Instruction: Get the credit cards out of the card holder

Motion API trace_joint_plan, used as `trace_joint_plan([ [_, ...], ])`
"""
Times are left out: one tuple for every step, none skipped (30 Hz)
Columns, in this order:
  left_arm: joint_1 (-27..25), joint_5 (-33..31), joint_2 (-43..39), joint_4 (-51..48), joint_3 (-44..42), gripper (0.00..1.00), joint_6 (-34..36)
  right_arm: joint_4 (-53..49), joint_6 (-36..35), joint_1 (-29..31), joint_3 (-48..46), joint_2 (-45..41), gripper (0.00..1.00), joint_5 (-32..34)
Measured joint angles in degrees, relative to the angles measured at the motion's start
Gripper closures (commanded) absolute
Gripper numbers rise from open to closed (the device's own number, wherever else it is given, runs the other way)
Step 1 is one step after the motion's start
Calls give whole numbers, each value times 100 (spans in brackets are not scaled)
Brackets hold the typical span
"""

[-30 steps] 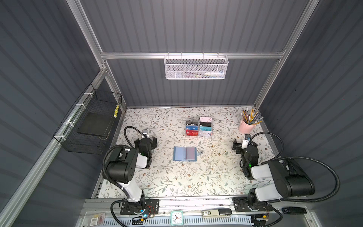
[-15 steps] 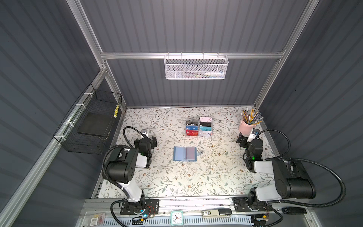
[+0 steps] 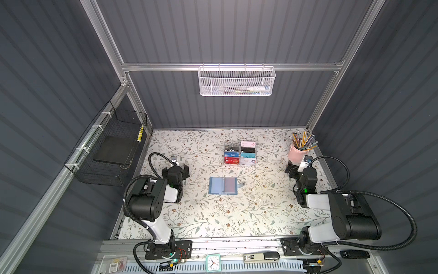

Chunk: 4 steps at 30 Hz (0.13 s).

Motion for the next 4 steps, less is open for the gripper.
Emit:
trace_joint_plan([
  [0,0,0,2,0,0,0,-20,-7,-2,22,4,1,-61],
  [0,0,0,2,0,0,0,-31,-15,-2,35,9,1,-101],
  [0,0,0,2,0,0,0,-35,-17,0,39,7,1,-144],
  [0,0,0,2,0,0,-2,-37,-17,0,39,7,1,-173],
])
